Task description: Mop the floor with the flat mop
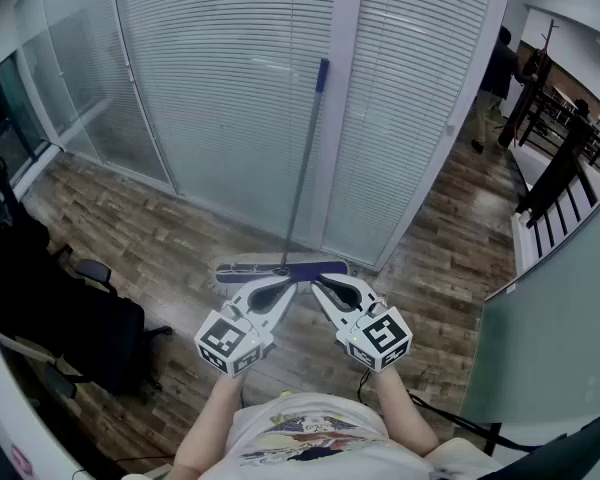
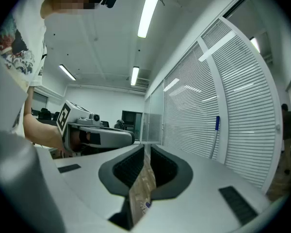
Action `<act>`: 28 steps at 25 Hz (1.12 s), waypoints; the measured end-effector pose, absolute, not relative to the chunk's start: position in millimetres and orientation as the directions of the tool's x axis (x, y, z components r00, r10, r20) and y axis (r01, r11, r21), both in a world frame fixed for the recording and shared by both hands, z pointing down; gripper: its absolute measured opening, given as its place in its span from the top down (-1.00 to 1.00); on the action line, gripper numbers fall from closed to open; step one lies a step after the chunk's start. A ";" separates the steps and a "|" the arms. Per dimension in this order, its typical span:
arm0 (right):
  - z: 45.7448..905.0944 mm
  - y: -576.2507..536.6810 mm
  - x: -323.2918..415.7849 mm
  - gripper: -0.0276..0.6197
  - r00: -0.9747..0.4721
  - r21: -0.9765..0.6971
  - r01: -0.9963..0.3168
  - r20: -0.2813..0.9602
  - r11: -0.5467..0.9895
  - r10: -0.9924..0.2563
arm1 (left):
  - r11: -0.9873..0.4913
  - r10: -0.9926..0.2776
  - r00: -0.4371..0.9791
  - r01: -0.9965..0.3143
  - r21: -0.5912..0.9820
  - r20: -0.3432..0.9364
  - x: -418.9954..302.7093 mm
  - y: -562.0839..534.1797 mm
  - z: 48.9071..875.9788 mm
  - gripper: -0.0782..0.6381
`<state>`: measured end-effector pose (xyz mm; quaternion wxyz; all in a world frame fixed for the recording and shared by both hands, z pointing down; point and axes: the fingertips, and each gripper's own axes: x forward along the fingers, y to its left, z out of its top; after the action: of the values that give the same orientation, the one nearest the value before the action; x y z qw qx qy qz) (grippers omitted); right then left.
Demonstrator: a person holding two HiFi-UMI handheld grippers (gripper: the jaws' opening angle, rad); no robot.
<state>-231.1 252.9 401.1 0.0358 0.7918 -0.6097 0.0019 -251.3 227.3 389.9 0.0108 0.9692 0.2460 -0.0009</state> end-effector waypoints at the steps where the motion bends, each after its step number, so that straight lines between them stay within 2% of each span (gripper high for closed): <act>1: 401.7 252.9 -231.8 0.76 0.257 0.055 -0.966 0.046 -0.254 -0.965 | -0.878 0.477 0.879 0.478 0.020 -0.008 -252.1 227.7 390.5 0.76; 28: 411.5 245.6 -240.8 0.76 0.209 0.020 -0.978 0.044 -0.208 -0.977 | -0.882 0.470 0.882 0.470 0.019 -0.006 -255.3 225.1 396.5 0.76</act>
<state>-240.8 245.6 411.5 0.0214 0.7771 -0.6290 0.0107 -255.3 225.1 396.5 0.0098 0.9701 0.2424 -0.0005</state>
